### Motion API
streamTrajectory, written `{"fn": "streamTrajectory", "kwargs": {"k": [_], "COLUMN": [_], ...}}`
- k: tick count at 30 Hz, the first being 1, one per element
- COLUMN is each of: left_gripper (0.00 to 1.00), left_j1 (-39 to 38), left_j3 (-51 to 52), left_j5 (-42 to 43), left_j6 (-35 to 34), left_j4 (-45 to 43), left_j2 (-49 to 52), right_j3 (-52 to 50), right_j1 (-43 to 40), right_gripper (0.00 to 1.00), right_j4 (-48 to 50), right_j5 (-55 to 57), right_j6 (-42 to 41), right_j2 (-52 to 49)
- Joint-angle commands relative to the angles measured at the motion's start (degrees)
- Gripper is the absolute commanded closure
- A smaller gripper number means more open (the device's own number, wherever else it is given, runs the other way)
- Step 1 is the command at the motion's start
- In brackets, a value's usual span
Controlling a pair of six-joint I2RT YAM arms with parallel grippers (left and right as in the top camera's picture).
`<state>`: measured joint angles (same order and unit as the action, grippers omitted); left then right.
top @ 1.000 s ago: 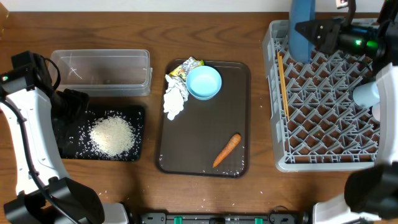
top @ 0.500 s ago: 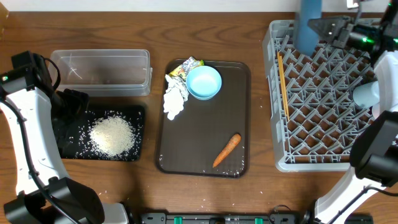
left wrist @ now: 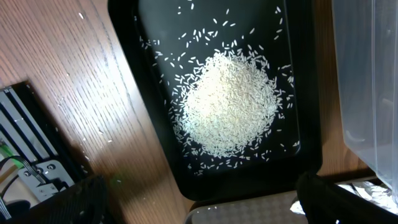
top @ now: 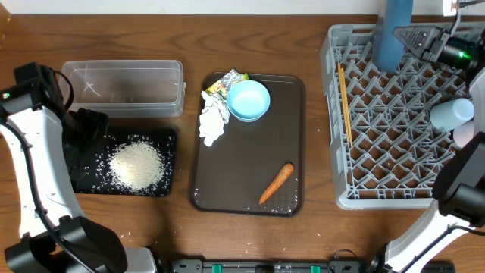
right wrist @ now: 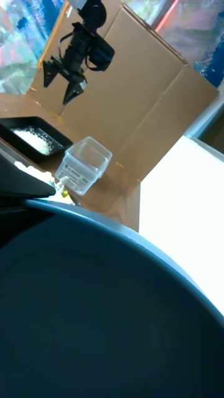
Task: Sort waste into correct bins and load items into the dishwasher rack
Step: 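Carry the blue plate into the back of the rack and release it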
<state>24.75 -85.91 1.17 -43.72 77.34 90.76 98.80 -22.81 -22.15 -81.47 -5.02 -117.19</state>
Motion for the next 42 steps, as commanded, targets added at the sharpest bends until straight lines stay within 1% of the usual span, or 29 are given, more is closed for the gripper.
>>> {"fn": "streamTrajectory", "kwargs": {"k": [1, 10, 14, 18, 21, 22, 24, 25, 28, 30, 32, 33, 34, 42], "left_gripper": [0.01, 0.01, 0.01, 0.01, 0.01, 0.01, 0.01, 0.01, 0.01, 0.0, 0.0, 0.01, 0.01, 0.01], "left_j1": [0.2, 0.2, 0.2, 0.2, 0.2, 0.2, 0.2, 0.2, 0.2, 0.2, 0.2, 0.2, 0.2, 0.2], "left_j3": [-0.5, -0.5, -0.5, -0.5, -0.5, -0.5, -0.5, -0.5, -0.5, -0.5, -0.5, -0.5, -0.5, -0.5], "left_j5": [-0.28, -0.31, -0.31, -0.31, -0.31, -0.31, -0.28, -0.31, -0.31, -0.31, -0.31, -0.31, -0.31, -0.31], "left_j6": [-0.52, -0.52, -0.5, -0.52, -0.52, -0.52, -0.52, -0.52, -0.52, -0.52, -0.52, -0.52, -0.52, -0.52], "left_j4": [0.17, 0.17, 0.17, 0.17, 0.17, 0.17, 0.17, 0.17, 0.17, 0.17, 0.17, 0.17, 0.17, 0.17], "left_j2": [0.55, 0.55, 0.55, 0.55, 0.55, 0.55, 0.55, 0.55, 0.55, 0.55, 0.55, 0.55, 0.55, 0.55], "right_j3": [-0.48, -1.97, -1.97, -1.95, -1.95, -1.95, -1.95, -1.95, -1.95, -1.95, -1.95, -1.95, -1.95, -1.92], "right_j1": [0.15, -1.22, -2.54, -4.59, -6.14, -6.62, -7.32, -7.65, -8.15, -8.24, -8.24, -8.24, -8.24, -8.22], "right_gripper": [0.99, 0.99, 0.99, 0.99, 0.97, 0.94, 0.78, 0.69, 0.5, 0.41, 0.19, 0.02, 0.01, 0.01], "right_j4": [0.22, -0.59, -0.33, -0.39, -0.37, -0.42, -0.87, -1.33, -3.78, -5.75, -7.65, -8.68, -9.57, -16.39], "right_j5": [-1.75, 0.39, 2.38, 3.13, 3.69, 3.69, 4.15, 4.81, 8.7, 12.7, 16.98, 19.47, 21.53, 39.76], "right_j6": [-0.09, -1.38, -6.88, -8.9, -11.15, -11.3, -11.32, -11.34, -11.26, -11.21, -10.93, -10.78, -10.8, -10.84], "right_j2": [-0.63, -1.11, -1.11, -1.09, -1.09, -0.96, -0.57, -0.22, 1.7, 3.89, 6.56, 8.41, 9.94, 24.57]}}
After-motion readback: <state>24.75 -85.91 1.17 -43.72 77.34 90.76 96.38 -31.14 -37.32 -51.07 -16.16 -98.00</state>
